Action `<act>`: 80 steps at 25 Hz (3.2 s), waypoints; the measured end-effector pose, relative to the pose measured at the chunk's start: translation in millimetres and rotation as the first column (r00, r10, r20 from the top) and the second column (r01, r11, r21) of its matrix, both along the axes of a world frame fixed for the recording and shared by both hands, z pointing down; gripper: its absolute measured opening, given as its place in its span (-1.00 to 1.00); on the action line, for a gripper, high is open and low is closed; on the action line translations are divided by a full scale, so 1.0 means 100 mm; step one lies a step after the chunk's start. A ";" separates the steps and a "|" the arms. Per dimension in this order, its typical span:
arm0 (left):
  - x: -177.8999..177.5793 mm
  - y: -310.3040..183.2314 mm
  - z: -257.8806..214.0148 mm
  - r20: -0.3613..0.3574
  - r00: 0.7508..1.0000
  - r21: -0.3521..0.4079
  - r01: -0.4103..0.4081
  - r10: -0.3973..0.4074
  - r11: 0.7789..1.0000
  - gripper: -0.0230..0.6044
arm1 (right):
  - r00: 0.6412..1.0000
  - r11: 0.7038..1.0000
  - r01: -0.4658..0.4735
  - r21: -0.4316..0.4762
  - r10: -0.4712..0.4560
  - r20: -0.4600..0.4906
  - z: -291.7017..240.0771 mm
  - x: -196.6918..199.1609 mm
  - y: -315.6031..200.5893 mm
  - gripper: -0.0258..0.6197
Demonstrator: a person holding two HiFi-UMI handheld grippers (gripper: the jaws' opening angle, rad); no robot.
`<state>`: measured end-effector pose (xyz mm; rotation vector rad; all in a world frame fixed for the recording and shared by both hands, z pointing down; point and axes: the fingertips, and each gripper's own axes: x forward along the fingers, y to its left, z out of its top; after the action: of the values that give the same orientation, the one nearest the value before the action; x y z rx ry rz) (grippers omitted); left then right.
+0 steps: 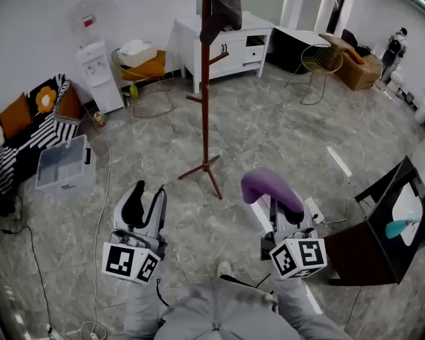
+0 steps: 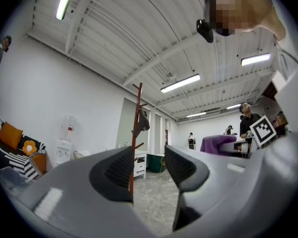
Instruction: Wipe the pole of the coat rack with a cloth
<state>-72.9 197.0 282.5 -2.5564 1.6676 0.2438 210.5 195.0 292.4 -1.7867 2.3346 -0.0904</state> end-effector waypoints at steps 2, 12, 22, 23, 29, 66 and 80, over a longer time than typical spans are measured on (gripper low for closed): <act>0.11 -0.22 -0.02 0.013 1.000 0.001 0.006 -0.006 1.000 -0.28 | 1.000 1.000 0.011 0.001 -0.011 0.006 0.00 0.11 -0.25 -0.79; 0.24 -1.10 -0.12 0.027 0.999 0.007 0.046 -0.046 0.999 -0.27 | 0.998 0.998 0.063 0.009 -0.063 0.003 -0.02 0.22 -1.24 -0.79; -0.17 -2.24 -0.05 0.007 1.000 0.017 0.011 -0.011 1.000 -0.27 | 0.991 0.995 0.068 0.068 -0.060 -0.119 -0.17 -0.34 -2.52 -0.79; -0.22 -2.36 -0.05 0.006 1.000 0.016 0.001 -0.001 1.000 -0.28 | 0.990 0.995 0.063 0.077 -0.052 -0.131 -0.21 -0.41 -2.66 -0.78; -0.60 -3.01 -0.12 0.018 0.999 0.028 -0.033 0.033 0.999 -0.27 | 0.979 0.992 0.032 0.123 -0.006 -0.206 -0.39 -0.82 -3.44 -0.79; -0.95 -3.90 0.18 -0.065 0.995 -0.039 0.077 -0.079 0.996 -0.27 | 0.552 0.978 0.109 -0.178 -0.208 -0.807 0.78 -1.51 -5.08 -0.79; -0.82 -3.91 0.27 -0.060 0.994 -0.064 0.088 -0.092 0.994 -0.28 | 0.507 0.942 0.109 -0.318 -0.328 -0.797 1.41 -1.28 -5.11 -0.79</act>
<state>-155.2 -193.6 309.4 -2.5338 1.8349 0.2732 82.4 -315.9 433.0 -1.8638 3.3474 0.6728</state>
